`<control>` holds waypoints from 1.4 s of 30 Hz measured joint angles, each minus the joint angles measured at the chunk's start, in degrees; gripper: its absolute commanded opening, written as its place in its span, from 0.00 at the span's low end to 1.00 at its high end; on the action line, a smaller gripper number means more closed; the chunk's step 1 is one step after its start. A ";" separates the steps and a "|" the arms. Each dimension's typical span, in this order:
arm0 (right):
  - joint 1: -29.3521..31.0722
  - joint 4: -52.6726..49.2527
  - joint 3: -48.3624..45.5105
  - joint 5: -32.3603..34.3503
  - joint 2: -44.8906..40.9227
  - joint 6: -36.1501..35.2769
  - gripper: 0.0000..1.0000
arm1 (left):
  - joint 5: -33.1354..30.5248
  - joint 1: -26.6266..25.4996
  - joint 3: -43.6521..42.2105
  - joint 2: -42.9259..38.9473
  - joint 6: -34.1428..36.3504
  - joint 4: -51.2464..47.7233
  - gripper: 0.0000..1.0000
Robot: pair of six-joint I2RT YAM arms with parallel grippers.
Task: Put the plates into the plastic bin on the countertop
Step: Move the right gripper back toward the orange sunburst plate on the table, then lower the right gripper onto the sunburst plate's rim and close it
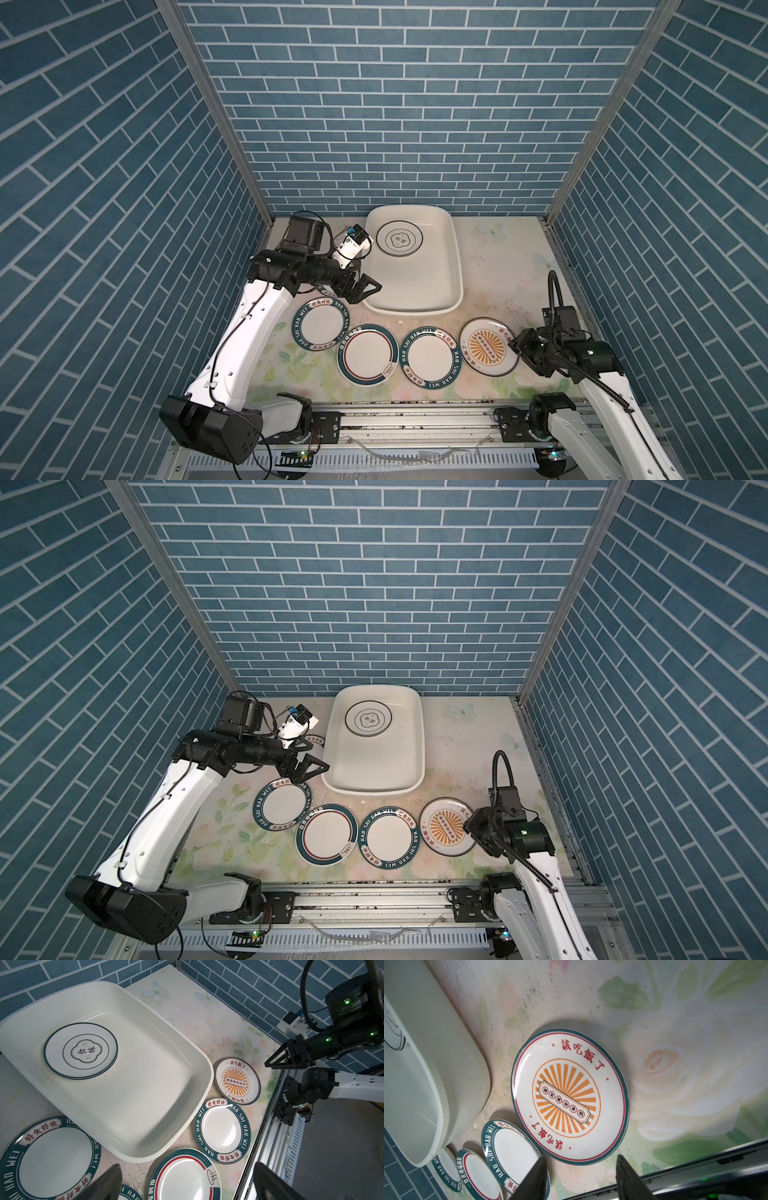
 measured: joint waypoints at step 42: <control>-0.15 16.39 -17.79 -8.31 1.66 9.60 0.49 | 0.59 -0.11 0.17 0.11 -0.02 -0.07 1.00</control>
